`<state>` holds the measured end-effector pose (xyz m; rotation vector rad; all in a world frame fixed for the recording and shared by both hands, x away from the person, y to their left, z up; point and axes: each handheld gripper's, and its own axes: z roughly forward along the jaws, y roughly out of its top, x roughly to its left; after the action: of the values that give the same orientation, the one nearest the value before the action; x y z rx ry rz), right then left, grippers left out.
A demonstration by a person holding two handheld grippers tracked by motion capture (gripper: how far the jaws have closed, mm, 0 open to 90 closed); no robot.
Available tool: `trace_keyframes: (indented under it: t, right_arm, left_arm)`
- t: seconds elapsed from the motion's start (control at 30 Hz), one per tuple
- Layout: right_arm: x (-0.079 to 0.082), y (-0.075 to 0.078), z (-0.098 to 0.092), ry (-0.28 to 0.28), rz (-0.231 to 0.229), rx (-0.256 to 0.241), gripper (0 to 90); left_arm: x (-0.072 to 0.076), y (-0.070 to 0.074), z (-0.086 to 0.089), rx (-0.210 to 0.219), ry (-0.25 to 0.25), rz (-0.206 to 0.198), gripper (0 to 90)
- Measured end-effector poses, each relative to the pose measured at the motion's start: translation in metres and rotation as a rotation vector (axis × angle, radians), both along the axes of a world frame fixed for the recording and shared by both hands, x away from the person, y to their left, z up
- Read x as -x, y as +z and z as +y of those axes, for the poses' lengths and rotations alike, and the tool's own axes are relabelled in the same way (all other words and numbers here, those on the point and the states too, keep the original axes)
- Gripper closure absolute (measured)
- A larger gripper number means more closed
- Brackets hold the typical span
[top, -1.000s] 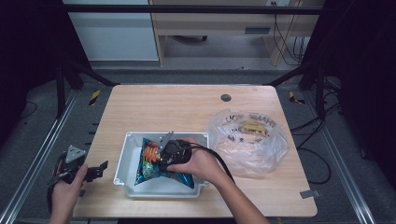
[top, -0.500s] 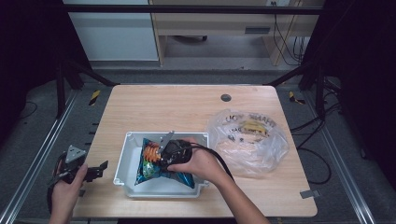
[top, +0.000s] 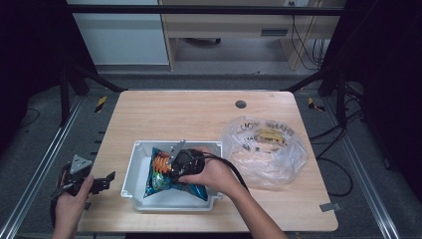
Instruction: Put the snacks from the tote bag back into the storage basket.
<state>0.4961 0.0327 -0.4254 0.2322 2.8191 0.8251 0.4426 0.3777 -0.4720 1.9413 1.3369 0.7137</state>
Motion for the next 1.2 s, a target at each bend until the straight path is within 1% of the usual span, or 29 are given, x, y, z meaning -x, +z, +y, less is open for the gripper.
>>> trace_keyframes:
  t: [0.07, 0.67, 0.9, 1.2]
  right_arm:
    - [0.0004, -0.0003, 0.0001, -0.007, 0.002, 0.000, 38.6]
    - [0.0002, -0.0013, 0.0005, -0.007, -0.005, 0.007, 34.7]
    - [0.0003, -0.0013, 0.0003, -0.012, -0.004, 0.012, 27.1]
    - [0.0013, -0.0016, 0.0005, -0.019, -0.002, 0.012, 20.3]
  left_arm:
    - [0.0000, 0.0000, 0.0001, 0.000, 0.000, 0.000, 2.9]
    - [-0.0001, -0.0002, 0.0000, 0.000, -0.001, 0.000, 2.9]
    - [-0.0001, -0.0001, 0.0000, -0.002, -0.003, 0.002, 2.9]
    - [-0.0001, -0.0002, 0.0000, -0.002, -0.004, 0.003, 2.9]
